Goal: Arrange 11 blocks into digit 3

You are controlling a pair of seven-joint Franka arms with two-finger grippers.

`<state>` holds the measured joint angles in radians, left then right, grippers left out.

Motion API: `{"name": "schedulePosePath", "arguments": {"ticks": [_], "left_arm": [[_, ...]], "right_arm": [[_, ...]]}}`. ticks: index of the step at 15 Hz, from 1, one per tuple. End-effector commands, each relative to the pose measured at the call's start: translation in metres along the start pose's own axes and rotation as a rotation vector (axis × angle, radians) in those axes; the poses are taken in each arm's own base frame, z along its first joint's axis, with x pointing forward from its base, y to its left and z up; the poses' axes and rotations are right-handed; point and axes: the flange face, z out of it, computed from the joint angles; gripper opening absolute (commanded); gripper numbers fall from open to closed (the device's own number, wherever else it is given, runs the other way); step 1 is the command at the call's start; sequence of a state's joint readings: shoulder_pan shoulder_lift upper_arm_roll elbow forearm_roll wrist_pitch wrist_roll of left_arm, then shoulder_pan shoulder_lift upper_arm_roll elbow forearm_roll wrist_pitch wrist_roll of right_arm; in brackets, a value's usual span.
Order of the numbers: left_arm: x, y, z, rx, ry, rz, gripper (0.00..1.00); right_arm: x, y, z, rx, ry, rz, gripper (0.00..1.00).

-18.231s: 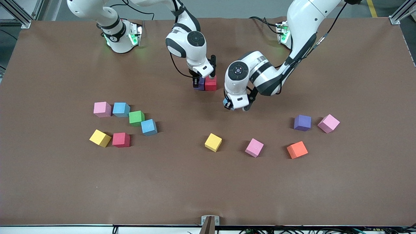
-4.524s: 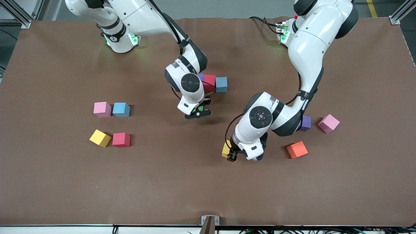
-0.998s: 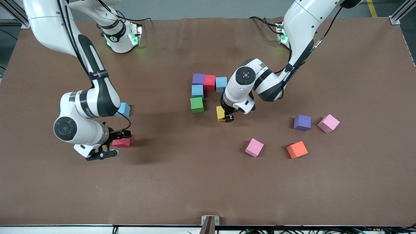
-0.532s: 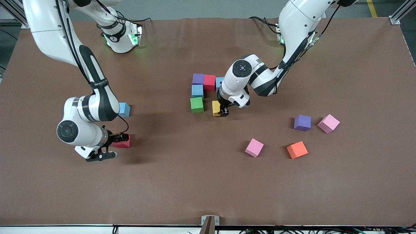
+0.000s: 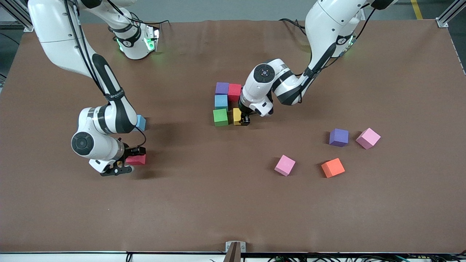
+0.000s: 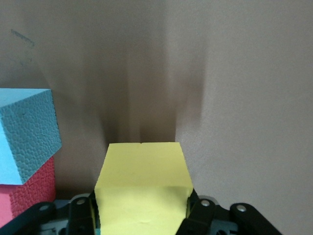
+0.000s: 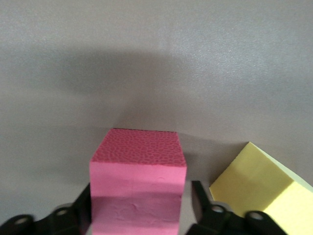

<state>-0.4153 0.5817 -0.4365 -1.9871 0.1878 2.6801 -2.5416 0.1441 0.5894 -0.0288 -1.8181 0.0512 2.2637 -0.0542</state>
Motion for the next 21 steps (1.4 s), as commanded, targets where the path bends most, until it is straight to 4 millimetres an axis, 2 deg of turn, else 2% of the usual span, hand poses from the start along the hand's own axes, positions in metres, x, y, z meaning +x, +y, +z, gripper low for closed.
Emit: {"name": "schedulePosePath", "arguments": {"ticks": [1,3,6,9,12,15,17,21], "left_arm": [[0.000,-0.001,0.006,-0.021,0.007,0.023,0.05],[0.000,-0.003,0.012,-0.019,0.013,0.033,0.05],[-0.001,-0.006,0.016,-0.014,0.013,0.039,0.05],[-0.005,-0.007,0.015,-0.020,0.003,0.044,0.05],[-0.007,-0.005,0.020,-0.015,-0.002,0.036,0.05],[-0.011,-0.007,0.023,-0.015,-0.004,0.046,0.06],[-0.011,-0.008,0.027,-0.018,0.004,0.067,0.06],[-0.017,-0.006,0.026,-0.027,-0.005,0.074,0.06]], "right_arm": [[-0.003,-0.003,-0.004,-0.005,0.002,-0.016,0.35],[-0.003,-0.011,-0.011,-0.005,-0.003,-0.023,0.34],[0.000,-0.033,-0.032,-0.006,-0.021,-0.042,0.34],[0.006,-0.067,-0.056,-0.013,-0.031,-0.013,0.34],[0.009,-0.105,-0.068,-0.014,-0.014,-0.006,0.35],[0.011,-0.143,-0.073,-0.018,0.007,0.037,0.35],[0.011,-0.163,-0.068,-0.020,0.009,0.046,0.35],[0.017,-0.185,-0.063,-0.023,0.013,0.058,0.35]]}}
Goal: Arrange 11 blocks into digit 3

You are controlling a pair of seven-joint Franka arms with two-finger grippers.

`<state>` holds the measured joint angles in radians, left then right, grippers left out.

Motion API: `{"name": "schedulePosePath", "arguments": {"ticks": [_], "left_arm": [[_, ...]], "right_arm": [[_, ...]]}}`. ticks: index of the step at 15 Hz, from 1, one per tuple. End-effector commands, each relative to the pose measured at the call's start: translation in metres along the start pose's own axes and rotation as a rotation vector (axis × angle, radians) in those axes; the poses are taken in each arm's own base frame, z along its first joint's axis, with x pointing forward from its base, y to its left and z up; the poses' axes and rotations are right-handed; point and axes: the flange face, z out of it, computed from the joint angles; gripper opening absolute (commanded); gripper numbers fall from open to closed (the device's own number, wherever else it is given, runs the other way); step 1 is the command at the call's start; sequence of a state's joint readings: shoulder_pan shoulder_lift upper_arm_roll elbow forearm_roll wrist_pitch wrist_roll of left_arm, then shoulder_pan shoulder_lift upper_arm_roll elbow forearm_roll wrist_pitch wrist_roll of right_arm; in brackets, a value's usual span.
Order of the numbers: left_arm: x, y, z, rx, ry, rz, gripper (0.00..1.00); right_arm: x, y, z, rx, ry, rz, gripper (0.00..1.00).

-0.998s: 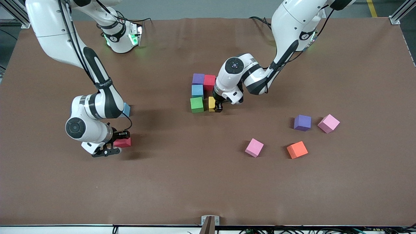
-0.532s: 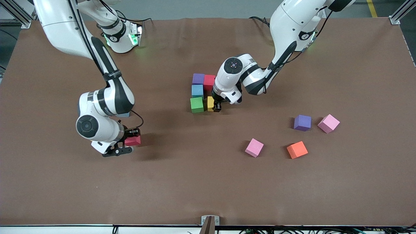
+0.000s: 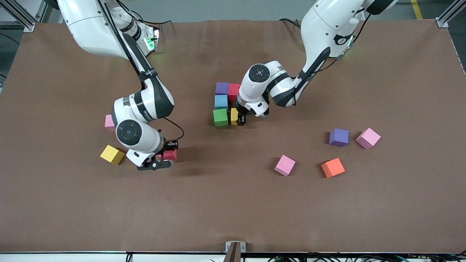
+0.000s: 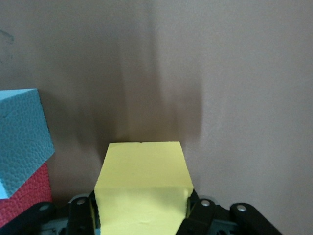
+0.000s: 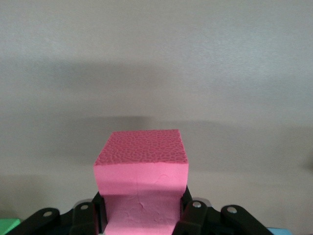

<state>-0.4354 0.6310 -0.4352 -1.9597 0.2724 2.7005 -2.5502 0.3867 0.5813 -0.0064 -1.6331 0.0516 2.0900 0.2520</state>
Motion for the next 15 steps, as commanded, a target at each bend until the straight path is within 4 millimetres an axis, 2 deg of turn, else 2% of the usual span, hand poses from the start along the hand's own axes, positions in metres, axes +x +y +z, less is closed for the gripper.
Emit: {"name": "schedulePosePath", "arguments": {"ticks": [1,4,15], "left_arm": [[-0.008,0.003,0.008,-0.014,-0.012,-0.001,0.06],[-0.008,0.004,0.011,-0.011,-0.012,-0.002,0.06],[-0.016,0.014,0.002,-0.032,-0.032,-0.028,0.07]], "right_arm": [[0.008,-0.012,0.003,-0.008,0.003,0.011,0.35],[0.011,-0.016,0.006,-0.007,0.006,0.006,0.36],[0.011,-0.020,0.011,-0.007,0.008,0.002,0.36]]}}
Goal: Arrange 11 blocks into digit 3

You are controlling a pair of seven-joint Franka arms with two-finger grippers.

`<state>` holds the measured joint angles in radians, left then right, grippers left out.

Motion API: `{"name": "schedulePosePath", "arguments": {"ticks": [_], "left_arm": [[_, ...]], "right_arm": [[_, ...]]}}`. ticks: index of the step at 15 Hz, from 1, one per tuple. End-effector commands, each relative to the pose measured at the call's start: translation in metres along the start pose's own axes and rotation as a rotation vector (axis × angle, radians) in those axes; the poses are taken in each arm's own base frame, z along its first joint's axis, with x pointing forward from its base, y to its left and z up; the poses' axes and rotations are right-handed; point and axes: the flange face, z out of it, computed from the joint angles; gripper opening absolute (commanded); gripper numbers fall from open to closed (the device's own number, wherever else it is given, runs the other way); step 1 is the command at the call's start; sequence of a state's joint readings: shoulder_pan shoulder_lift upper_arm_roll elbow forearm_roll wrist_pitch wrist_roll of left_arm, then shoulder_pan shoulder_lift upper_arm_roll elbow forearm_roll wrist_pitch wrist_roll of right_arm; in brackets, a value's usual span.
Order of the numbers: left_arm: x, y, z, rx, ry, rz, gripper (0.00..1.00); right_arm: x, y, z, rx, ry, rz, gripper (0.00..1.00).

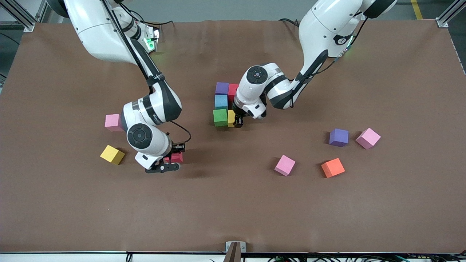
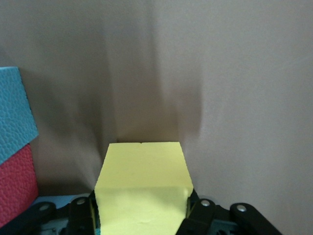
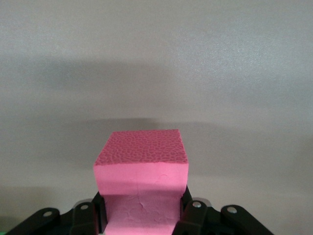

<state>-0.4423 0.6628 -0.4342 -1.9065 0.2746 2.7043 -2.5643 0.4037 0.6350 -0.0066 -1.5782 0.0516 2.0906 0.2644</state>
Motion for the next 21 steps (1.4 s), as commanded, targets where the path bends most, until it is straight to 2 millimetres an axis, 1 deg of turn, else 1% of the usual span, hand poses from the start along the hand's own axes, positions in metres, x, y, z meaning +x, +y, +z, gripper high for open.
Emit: {"name": "schedulePosePath", "arguments": {"ticks": [1,3,5,6,8,9,10,12,15,16,19,21], "left_arm": [[-0.005,0.003,0.001,-0.019,-0.008,-0.010,0.08],[-0.006,0.004,0.001,-0.021,-0.009,-0.010,0.16],[-0.005,0.005,0.001,-0.021,-0.009,-0.012,0.26],[-0.004,0.005,0.001,-0.020,-0.008,-0.012,0.38],[-0.004,0.006,0.000,-0.022,-0.006,-0.013,0.67],[-0.004,0.007,-0.002,-0.023,-0.005,-0.009,0.95],[-0.005,0.007,-0.003,-0.025,-0.005,-0.008,1.00],[-0.003,0.010,-0.007,-0.029,-0.004,-0.014,1.00],[-0.005,0.011,-0.021,-0.030,0.026,-0.009,1.00],[-0.006,0.012,-0.029,-0.033,0.036,-0.008,1.00],[-0.010,0.011,-0.059,-0.044,0.079,0.002,1.00],[-0.013,0.011,-0.081,-0.052,0.110,0.006,1.00]], "right_arm": [[0.001,-0.007,0.000,-0.005,0.003,0.006,0.36],[0.001,-0.009,0.001,-0.005,0.003,0.005,0.36],[0.000,-0.010,0.002,-0.006,0.000,0.003,0.36],[-0.001,-0.012,0.002,-0.007,0.000,0.000,0.36],[-0.001,-0.012,0.005,-0.006,-0.004,0.001,0.36],[-0.001,-0.012,0.005,-0.006,-0.004,0.001,0.36],[-0.001,-0.012,0.006,-0.007,-0.005,0.001,0.36],[-0.001,-0.012,0.006,-0.007,-0.005,0.001,0.36],[0.000,-0.012,0.007,-0.007,-0.005,0.001,0.36],[-0.001,-0.014,0.007,-0.007,-0.005,-0.002,0.36],[-0.009,-0.036,0.009,-0.008,-0.008,-0.019,0.36],[-0.014,-0.055,0.014,-0.007,0.000,0.020,0.36]]}}
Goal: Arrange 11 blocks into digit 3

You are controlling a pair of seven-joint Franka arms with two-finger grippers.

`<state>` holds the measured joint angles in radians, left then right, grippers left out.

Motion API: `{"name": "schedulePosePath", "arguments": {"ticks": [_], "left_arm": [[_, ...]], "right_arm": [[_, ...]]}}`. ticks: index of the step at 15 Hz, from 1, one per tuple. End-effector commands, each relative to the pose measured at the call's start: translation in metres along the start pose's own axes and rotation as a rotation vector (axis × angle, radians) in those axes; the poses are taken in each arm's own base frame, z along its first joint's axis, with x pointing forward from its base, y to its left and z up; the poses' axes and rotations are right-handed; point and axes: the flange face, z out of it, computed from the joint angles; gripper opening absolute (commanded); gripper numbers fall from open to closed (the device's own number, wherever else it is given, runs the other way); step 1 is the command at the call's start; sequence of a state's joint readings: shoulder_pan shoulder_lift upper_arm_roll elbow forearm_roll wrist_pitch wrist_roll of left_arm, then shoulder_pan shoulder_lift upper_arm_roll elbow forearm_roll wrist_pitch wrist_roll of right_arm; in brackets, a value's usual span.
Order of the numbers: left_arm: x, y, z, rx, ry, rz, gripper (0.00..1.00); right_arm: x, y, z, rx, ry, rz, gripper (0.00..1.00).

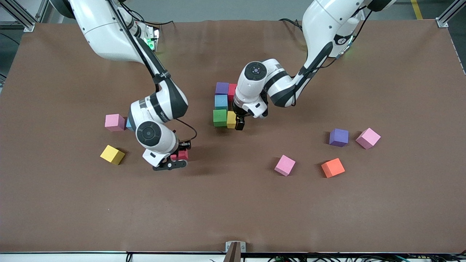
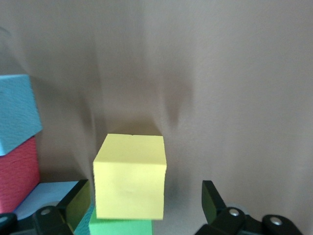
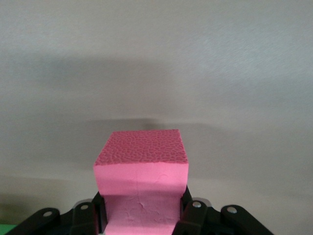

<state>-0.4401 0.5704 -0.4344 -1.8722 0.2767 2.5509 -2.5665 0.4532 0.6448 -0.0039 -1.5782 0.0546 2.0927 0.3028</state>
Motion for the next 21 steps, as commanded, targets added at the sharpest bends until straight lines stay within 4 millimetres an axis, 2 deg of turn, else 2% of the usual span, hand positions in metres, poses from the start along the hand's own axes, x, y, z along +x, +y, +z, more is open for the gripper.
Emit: {"name": "schedulePosePath", "arguments": {"ticks": [1,5,7,10,14,15,18,21], "left_arm": [[0.000,-0.003,-0.037,-0.030,0.049,0.000,1.00],[0.002,0.001,-0.060,-0.036,0.083,0.006,1.00],[0.016,0.019,-0.068,-0.044,0.094,-0.004,1.00],[0.031,0.051,-0.084,-0.052,0.103,0.010,1.00],[0.056,0.096,-0.103,-0.057,0.108,0.084,1.00],[0.067,0.110,-0.103,-0.055,0.104,0.120,1.00],[0.082,0.141,-0.097,-0.058,0.094,0.204,1.00],[0.114,0.171,-0.108,-0.062,0.099,0.342,1.00]], "right_arm": [[-0.005,-0.032,0.006,0.002,0.023,0.022,0.36],[-0.020,-0.085,0.025,0.012,0.040,0.048,0.36],[-0.028,-0.108,0.039,0.005,0.035,0.067,0.36],[-0.032,-0.130,0.051,0.012,0.026,0.088,0.36],[-0.045,-0.149,0.058,0.015,0.009,0.069,0.36],[-0.049,-0.154,0.061,0.012,0.005,0.059,0.36],[-0.060,-0.168,0.064,0.005,-0.002,0.035,0.36],[-0.066,-0.169,0.068,-0.005,-0.016,0.029,0.36]]}}
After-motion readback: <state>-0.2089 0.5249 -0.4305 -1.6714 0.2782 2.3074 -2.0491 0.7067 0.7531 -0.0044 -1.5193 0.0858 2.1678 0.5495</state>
